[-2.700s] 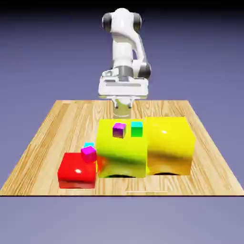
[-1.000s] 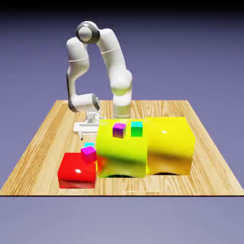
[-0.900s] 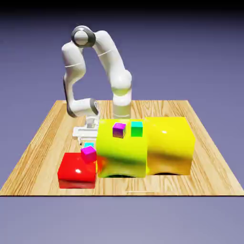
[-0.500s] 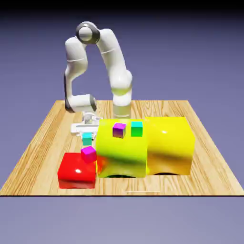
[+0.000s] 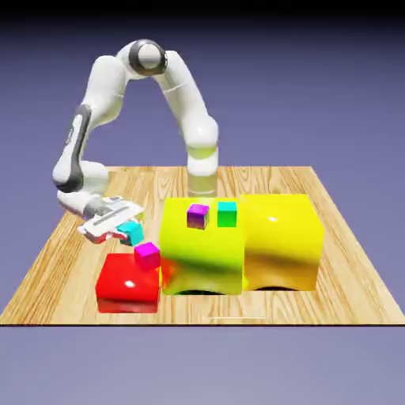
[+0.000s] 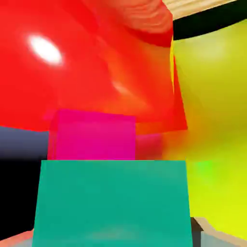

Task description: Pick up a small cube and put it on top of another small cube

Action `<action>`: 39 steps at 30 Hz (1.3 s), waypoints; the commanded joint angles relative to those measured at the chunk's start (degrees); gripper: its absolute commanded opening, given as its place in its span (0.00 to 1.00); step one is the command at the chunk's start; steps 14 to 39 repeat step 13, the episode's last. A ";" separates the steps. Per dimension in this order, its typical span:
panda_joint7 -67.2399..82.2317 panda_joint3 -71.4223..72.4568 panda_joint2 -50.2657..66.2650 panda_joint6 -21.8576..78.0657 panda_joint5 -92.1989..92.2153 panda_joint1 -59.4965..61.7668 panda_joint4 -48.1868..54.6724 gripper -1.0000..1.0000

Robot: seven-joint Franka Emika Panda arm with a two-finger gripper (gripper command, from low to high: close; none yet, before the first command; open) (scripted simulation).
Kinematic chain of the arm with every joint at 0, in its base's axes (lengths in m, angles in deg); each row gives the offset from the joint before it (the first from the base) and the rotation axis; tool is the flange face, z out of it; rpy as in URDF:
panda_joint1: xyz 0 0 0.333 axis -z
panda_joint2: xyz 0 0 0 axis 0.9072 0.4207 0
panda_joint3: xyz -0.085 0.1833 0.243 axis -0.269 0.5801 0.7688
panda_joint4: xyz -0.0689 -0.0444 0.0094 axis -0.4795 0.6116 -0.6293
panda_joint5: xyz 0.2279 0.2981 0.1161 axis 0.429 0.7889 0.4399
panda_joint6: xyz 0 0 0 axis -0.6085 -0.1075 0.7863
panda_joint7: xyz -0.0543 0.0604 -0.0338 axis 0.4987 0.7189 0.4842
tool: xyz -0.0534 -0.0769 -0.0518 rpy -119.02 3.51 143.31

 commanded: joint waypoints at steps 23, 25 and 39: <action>-8.14 7.63 3.02 -2.52 -10.00 -3.52 5.44 1.00; -8.14 7.63 3.02 -2.52 -10.00 -3.52 5.44 1.00; -8.14 7.63 3.02 -2.52 -10.00 -3.52 5.44 1.00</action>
